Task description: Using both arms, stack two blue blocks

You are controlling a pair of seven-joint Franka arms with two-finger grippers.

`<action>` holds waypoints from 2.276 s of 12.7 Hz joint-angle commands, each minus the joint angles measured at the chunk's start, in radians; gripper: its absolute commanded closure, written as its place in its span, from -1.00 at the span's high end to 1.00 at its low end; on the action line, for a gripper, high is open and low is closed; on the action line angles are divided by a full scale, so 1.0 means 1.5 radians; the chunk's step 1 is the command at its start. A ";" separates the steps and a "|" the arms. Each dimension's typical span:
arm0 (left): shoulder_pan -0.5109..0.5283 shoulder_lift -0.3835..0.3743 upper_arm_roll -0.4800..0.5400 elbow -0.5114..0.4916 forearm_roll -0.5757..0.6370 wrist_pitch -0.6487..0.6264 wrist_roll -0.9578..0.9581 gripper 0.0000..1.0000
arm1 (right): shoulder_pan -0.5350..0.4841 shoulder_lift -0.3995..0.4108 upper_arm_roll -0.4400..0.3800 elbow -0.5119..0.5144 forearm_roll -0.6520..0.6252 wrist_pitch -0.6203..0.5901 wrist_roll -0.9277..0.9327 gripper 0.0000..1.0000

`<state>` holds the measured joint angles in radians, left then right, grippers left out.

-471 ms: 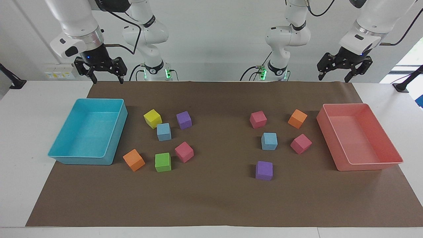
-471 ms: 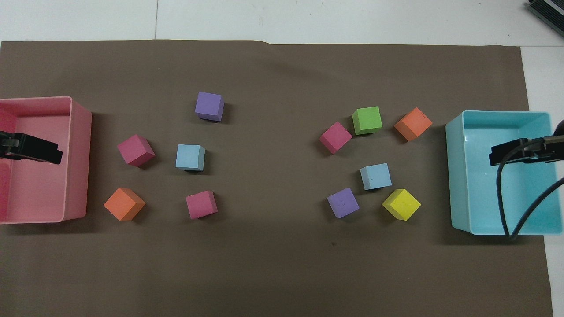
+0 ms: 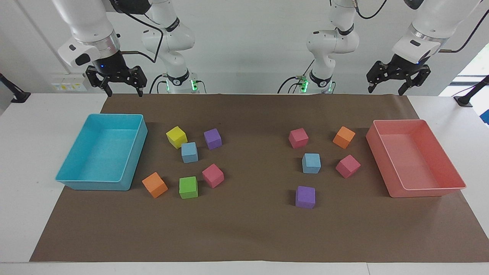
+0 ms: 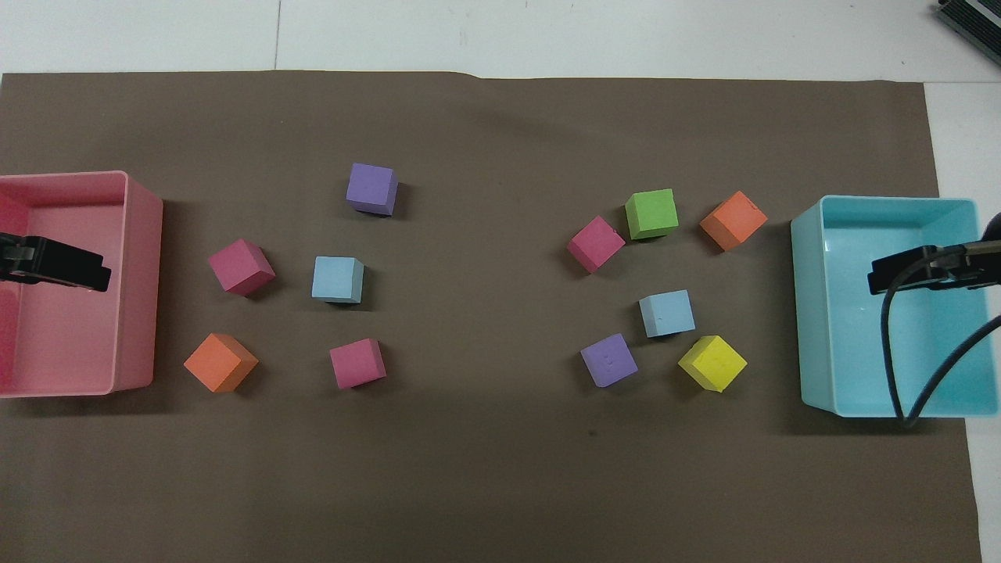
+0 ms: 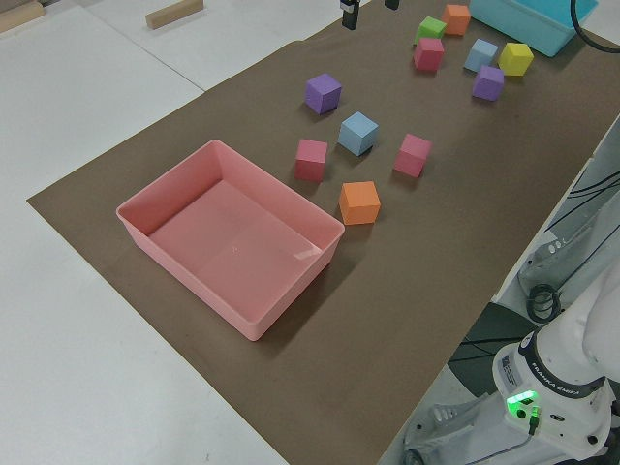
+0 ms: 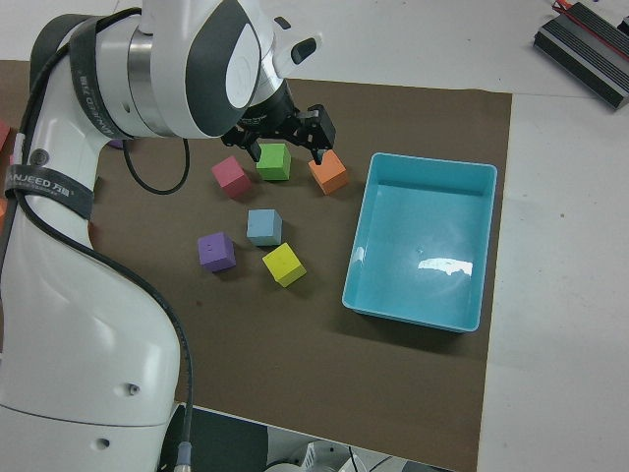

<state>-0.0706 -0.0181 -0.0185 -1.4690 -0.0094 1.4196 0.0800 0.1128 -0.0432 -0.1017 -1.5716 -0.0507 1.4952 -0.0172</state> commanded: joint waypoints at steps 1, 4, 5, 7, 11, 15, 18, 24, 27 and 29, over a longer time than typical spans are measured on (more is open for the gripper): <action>0.006 -0.013 -0.005 -0.013 0.011 -0.004 -0.005 1.00 | -0.006 -0.003 0.000 -0.002 0.002 -0.009 -0.021 1.00; 0.006 -0.015 -0.005 -0.013 0.011 -0.007 -0.003 1.00 | -0.006 -0.005 0.000 -0.003 0.002 -0.009 -0.021 1.00; 0.006 -0.015 -0.005 -0.012 0.011 -0.006 -0.004 1.00 | -0.006 -0.005 -0.001 -0.003 0.002 -0.009 -0.021 1.00; 0.003 -0.015 -0.005 -0.013 0.011 -0.007 -0.006 1.00 | -0.006 -0.006 0.000 -0.008 0.002 -0.009 -0.021 1.00; -0.004 -0.015 -0.006 -0.014 0.008 -0.005 -0.008 1.00 | -0.018 -0.007 -0.005 -0.009 0.041 -0.016 -0.020 1.00; -0.004 -0.017 -0.006 -0.017 0.006 -0.004 -0.007 1.00 | -0.017 -0.010 -0.004 -0.011 0.034 -0.011 -0.017 1.00; -0.004 -0.017 -0.006 -0.018 0.006 -0.006 -0.007 1.00 | -0.010 -0.023 0.001 -0.039 0.031 0.013 -0.016 1.00; 0.005 -0.018 -0.006 -0.022 0.006 -0.001 -0.004 1.00 | 0.013 -0.020 0.006 -0.045 0.031 0.029 -0.016 1.00; 0.005 -0.018 -0.006 -0.022 0.005 0.003 -0.006 1.00 | 0.035 -0.017 0.006 -0.078 0.028 0.071 -0.016 1.00; 0.005 -0.017 -0.005 -0.022 -0.009 0.030 -0.006 1.00 | 0.055 -0.005 0.007 -0.115 0.030 0.128 -0.012 1.00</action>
<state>-0.0706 -0.0182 -0.0228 -1.4720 -0.0114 1.4243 0.0798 0.1788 -0.0501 -0.0919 -1.6778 -0.0112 1.6116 -0.0180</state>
